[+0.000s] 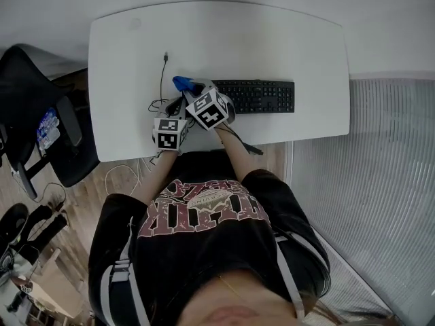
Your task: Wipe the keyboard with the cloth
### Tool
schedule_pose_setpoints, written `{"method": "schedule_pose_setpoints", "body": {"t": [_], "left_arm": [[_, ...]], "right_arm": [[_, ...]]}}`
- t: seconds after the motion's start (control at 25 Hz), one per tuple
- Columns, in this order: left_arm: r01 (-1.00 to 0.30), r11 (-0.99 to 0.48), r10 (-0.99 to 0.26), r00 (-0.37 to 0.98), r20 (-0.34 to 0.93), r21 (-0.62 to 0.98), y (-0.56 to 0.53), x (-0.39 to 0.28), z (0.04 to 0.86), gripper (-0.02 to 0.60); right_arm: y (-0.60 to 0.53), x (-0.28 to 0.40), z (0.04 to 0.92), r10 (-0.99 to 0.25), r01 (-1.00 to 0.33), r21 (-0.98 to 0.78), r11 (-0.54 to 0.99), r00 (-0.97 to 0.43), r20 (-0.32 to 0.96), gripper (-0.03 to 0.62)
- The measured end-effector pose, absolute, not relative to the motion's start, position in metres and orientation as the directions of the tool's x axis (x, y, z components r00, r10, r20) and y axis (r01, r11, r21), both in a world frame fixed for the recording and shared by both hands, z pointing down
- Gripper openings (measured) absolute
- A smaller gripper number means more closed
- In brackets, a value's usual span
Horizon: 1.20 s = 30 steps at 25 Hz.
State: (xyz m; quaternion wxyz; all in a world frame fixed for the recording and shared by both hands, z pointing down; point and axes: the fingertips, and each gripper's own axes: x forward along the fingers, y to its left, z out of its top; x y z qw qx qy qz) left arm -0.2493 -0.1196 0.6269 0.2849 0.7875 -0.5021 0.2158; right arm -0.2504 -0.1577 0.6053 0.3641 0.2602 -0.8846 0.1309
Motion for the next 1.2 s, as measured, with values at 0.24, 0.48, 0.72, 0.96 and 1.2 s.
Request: {"method": "schedule_pose_setpoints", "body": {"t": [0.24, 0.48, 0.72, 0.96, 1.2], "left_arm": [[-0.923, -0.318, -0.662, 0.381, 0.645, 0.219, -0.116, -0.249, 0.634, 0.029], [-0.939, -0.251, -0.680, 0.343, 0.648, 0.233, -0.116, -0.261, 0.635, 0.029], [-0.945, -0.223, -0.688, 0.326, 0.648, 0.239, -0.116, -0.260, 0.630, 0.029], [-0.954, -0.207, -0.699, 0.300, 0.649, 0.217, -0.118, -0.258, 0.629, 0.029], [-0.959, -0.196, -0.693, 0.282, 0.663, 0.203, -0.117, -0.256, 0.631, 0.029]], "right_arm": [[-0.152, -0.260, 0.616, -0.321, -0.448, 0.023, 0.894, -0.604, 0.729, 0.064], [-0.145, -0.266, 0.623, -0.316, -0.354, 0.120, 0.927, -0.570, 0.758, 0.064], [-0.144, -0.262, 0.620, -0.331, -0.341, 0.153, 0.927, -0.560, 0.760, 0.064], [-0.143, -0.250, 0.621, -0.339, -0.336, 0.169, 0.927, -0.554, 0.761, 0.064], [-0.144, -0.236, 0.622, -0.348, -0.339, 0.179, 0.924, -0.546, 0.762, 0.064]]}}
